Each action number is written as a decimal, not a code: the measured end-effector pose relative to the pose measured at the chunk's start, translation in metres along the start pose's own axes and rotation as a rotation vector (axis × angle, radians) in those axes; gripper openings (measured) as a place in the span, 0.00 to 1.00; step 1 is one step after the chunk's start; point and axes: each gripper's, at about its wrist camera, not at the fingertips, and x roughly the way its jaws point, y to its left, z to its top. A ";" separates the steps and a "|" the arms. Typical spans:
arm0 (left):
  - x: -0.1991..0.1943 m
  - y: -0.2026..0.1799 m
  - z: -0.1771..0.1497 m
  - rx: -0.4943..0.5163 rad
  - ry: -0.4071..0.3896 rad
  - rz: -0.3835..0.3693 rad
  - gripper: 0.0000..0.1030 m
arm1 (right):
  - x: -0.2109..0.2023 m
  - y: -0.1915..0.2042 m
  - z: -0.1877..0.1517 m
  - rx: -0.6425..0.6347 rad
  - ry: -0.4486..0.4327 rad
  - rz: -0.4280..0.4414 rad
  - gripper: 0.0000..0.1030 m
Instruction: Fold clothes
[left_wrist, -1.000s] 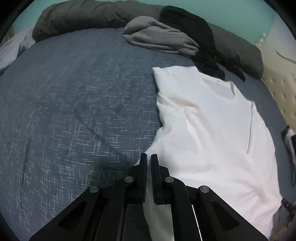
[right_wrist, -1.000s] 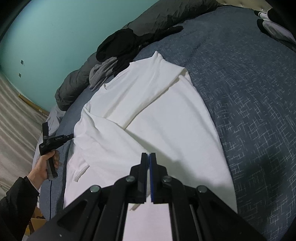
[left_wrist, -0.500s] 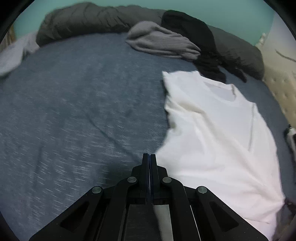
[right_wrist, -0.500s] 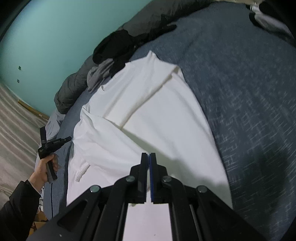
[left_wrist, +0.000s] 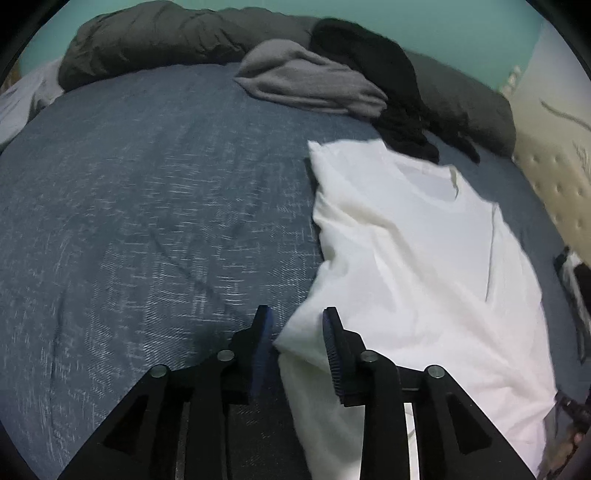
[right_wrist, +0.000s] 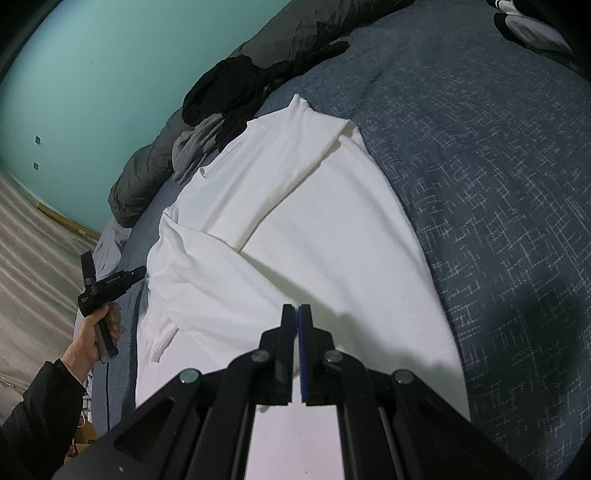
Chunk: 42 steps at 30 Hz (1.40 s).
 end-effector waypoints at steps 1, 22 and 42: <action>0.003 -0.003 0.000 0.019 0.008 0.004 0.30 | 0.000 0.000 0.000 0.000 0.001 -0.001 0.02; 0.014 0.000 -0.003 -0.028 0.058 0.071 0.07 | 0.002 -0.008 0.002 0.019 -0.001 -0.008 0.02; -0.042 -0.008 -0.073 -0.039 -0.010 0.092 0.33 | 0.013 -0.019 -0.001 0.077 -0.008 -0.016 0.05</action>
